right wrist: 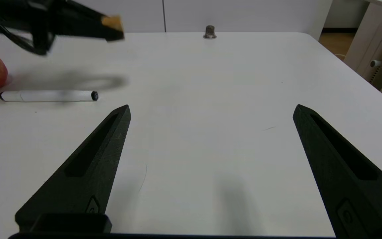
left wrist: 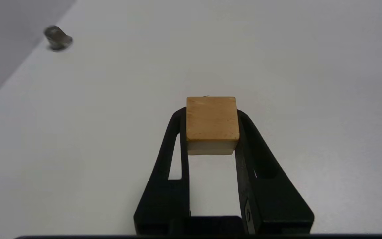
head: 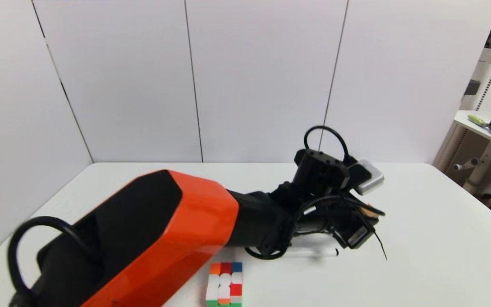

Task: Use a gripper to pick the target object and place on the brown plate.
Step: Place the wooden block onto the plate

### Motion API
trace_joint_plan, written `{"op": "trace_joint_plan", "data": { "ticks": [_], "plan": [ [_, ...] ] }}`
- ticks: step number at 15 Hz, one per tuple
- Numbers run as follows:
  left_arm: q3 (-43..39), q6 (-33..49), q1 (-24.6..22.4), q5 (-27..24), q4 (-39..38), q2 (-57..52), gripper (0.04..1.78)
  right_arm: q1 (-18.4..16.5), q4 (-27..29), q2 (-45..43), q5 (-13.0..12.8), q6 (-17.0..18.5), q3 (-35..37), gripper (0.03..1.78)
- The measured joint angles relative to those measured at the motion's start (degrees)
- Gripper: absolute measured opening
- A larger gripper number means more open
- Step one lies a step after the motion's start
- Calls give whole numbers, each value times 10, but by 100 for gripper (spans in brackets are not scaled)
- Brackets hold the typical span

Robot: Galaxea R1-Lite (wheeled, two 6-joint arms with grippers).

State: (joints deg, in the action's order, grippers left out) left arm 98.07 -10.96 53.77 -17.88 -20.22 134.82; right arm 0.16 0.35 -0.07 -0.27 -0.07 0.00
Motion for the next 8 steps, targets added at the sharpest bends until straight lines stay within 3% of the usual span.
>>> {"op": "trace_joint_plan", "data": {
  "ticks": [4,8],
  "plan": [
    [-32,-10,-68,1,102,-146,41,0,0,0,0,0,0,169],
    [-170,-34,-247,2,153,-292,41,0,0,0,0,0,0,169]
  ]
}}
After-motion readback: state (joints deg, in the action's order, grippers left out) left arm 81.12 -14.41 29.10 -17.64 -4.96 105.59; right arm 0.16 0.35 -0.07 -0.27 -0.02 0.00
